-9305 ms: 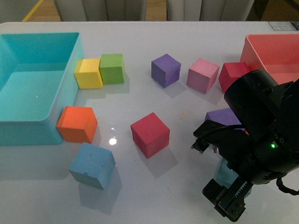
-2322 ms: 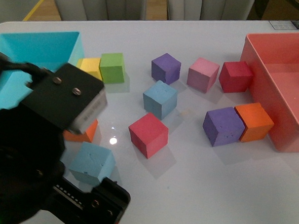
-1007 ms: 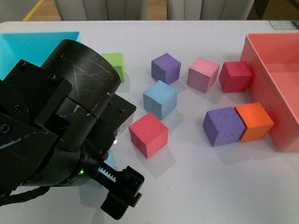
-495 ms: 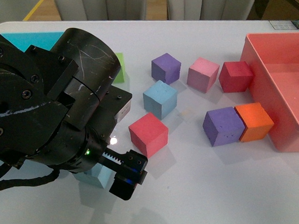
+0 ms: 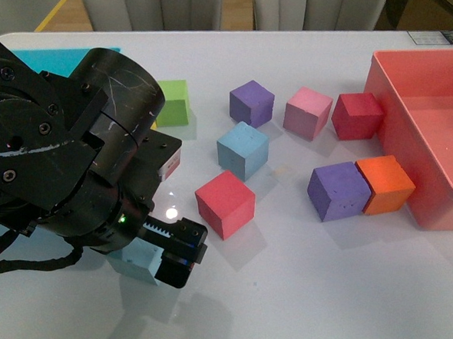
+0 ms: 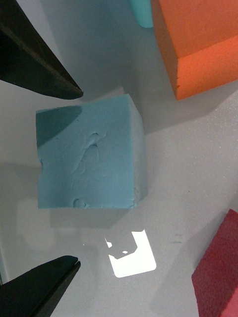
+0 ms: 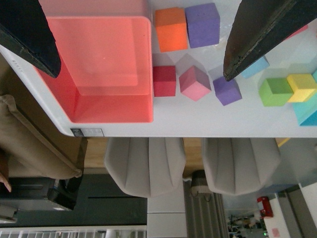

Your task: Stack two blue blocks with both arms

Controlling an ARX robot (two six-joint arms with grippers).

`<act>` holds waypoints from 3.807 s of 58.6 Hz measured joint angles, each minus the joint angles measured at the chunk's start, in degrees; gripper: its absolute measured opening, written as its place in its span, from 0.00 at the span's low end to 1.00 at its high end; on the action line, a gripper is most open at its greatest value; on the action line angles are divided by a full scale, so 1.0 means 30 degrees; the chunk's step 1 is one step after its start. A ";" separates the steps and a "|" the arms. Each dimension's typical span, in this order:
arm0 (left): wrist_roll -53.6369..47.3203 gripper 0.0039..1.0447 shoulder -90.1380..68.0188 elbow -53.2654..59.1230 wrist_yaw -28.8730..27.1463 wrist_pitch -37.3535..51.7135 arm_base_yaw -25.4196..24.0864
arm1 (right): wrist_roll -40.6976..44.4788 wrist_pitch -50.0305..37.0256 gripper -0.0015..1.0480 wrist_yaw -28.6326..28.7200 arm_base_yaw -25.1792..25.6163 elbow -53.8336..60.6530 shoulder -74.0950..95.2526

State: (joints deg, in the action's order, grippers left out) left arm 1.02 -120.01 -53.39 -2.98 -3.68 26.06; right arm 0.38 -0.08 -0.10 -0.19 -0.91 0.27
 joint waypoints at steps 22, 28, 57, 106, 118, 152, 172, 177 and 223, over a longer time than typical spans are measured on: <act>-0.0022 0.92 -0.0736 -0.0131 0.0000 0.0015 -0.0590 | 0.0000 0.0000 0.91 0.0000 0.0000 0.0000 0.0000; -0.0036 0.92 -0.0918 -0.0204 0.0000 0.0073 -0.0714 | 0.0000 0.0000 0.91 0.0000 0.0000 0.0000 0.0000; 0.0022 0.92 -0.1931 -0.0823 0.0393 0.0408 -0.0699 | 0.0000 0.0000 0.91 0.0000 0.0000 0.0000 0.0000; 0.0517 0.44 0.1894 0.0597 0.0801 -0.0998 0.0015 | 0.0000 0.0000 0.91 0.0000 0.0000 0.0000 0.0000; -0.0168 0.43 0.3330 -0.0794 0.0510 -0.2543 0.0291 | 0.0000 0.0000 0.91 0.0000 0.0000 0.0000 0.0000; -0.2288 0.43 -0.2339 -1.1693 -0.0029 -0.6900 0.1399 | 0.0000 0.0000 0.91 0.0000 0.0000 0.0000 0.0000; -0.2987 0.42 -0.5537 -1.6371 -0.0153 -0.8765 0.1523 | 0.0000 0.0000 0.91 0.0000 0.0000 0.0000 0.0000; -0.3075 0.42 -0.6295 -1.7347 -0.0160 -0.9187 0.1596 | 0.0000 0.0000 0.91 0.0000 0.0000 0.0000 0.0000; -0.3643 0.70 -1.0367 -2.3489 -0.0328 -1.1868 0.1719 | 0.0000 0.0000 0.91 0.0000 0.0000 0.0000 0.0000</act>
State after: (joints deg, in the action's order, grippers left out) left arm -9.91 -151.11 -123.85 -3.97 -39.29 31.22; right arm 0.38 -0.08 -0.10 -0.19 -0.91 0.27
